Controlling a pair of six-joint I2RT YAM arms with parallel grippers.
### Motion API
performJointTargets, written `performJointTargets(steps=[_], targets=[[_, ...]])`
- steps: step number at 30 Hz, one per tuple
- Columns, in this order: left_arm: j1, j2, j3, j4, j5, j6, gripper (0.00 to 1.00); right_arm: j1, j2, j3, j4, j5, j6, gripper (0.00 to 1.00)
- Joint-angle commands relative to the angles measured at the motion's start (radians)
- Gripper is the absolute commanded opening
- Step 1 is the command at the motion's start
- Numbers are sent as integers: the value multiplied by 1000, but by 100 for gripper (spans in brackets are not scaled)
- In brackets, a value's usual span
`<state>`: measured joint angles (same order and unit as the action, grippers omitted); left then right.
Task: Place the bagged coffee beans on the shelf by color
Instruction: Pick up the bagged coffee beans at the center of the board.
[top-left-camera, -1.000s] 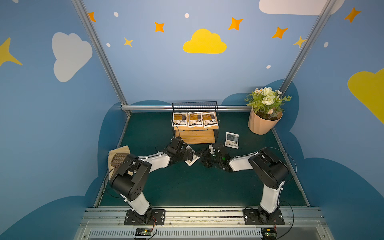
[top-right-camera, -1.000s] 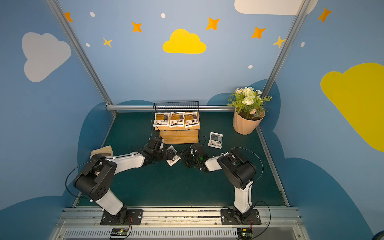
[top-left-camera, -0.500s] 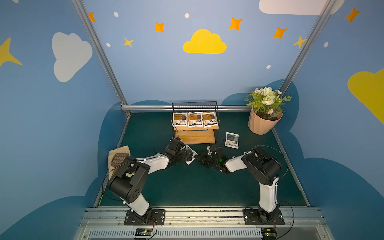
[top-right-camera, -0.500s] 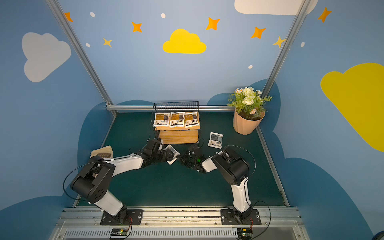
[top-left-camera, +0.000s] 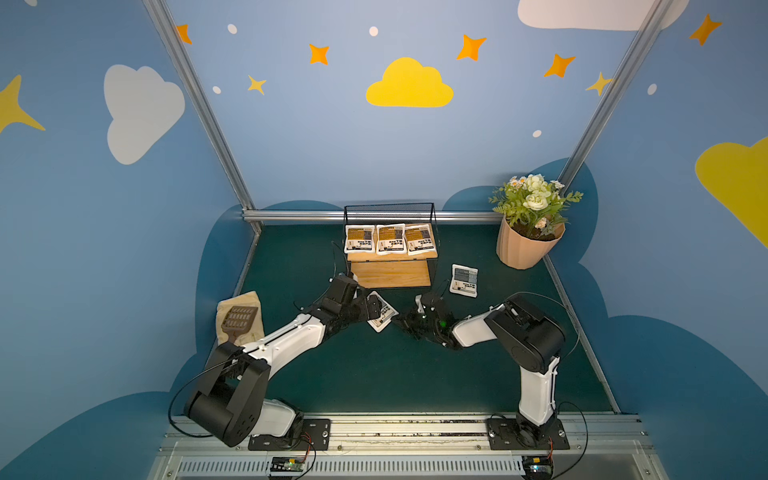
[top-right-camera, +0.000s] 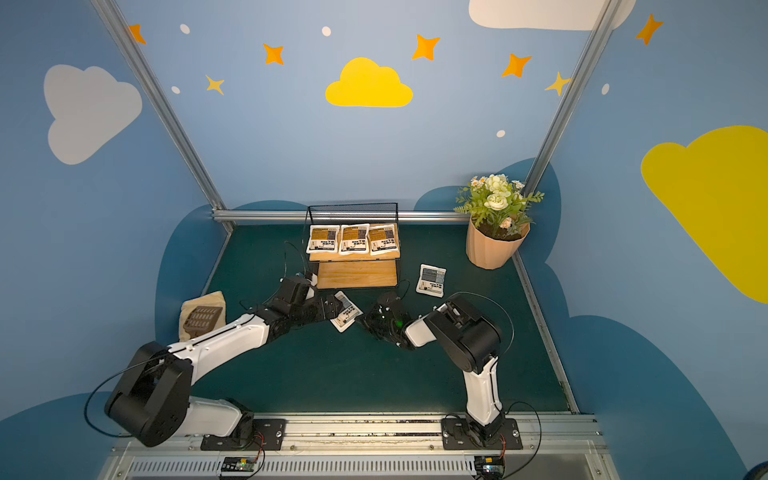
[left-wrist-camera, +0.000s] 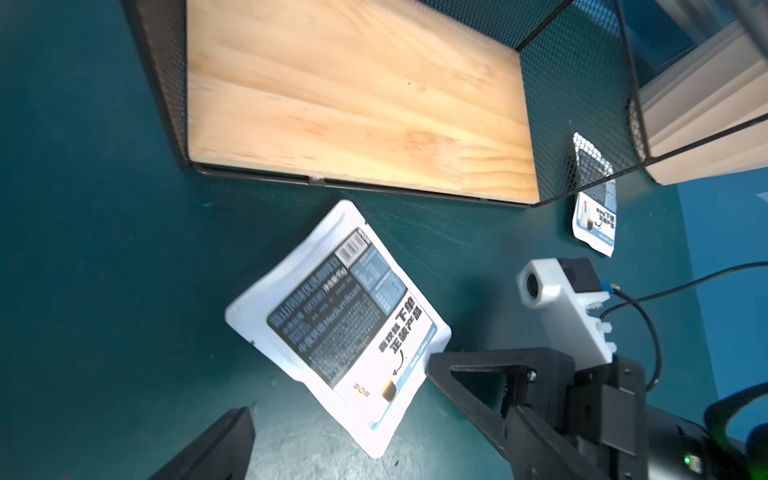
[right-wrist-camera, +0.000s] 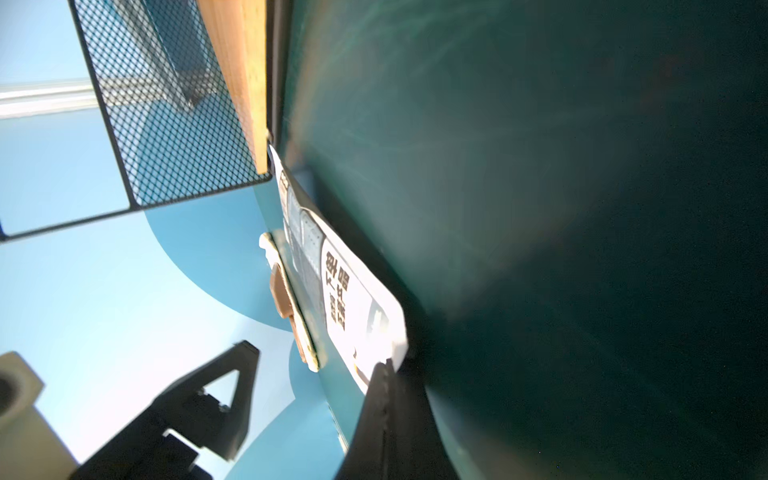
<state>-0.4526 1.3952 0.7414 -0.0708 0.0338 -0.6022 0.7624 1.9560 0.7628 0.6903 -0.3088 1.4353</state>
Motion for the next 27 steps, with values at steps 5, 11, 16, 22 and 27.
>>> performJointTargets(steps=[5, 11, 16, 22, 27], targets=[[9, 8, 70, -86, 71, 84, 100, 9, -79, -142, -160, -67, -69, 0], [-9, 42, 45, -35, 178, 79, 100, 6, -132, -189, -218, -101, -109, 0], [-28, 80, 1, 33, 186, 38, 100, 7, -166, -192, -263, -93, -128, 12], [-35, 116, -32, 79, 171, 19, 100, 9, -193, -200, -289, -83, -138, 37], [-37, 136, -64, 118, 152, 7, 100, 11, -191, -202, -284, -83, -138, 49]])
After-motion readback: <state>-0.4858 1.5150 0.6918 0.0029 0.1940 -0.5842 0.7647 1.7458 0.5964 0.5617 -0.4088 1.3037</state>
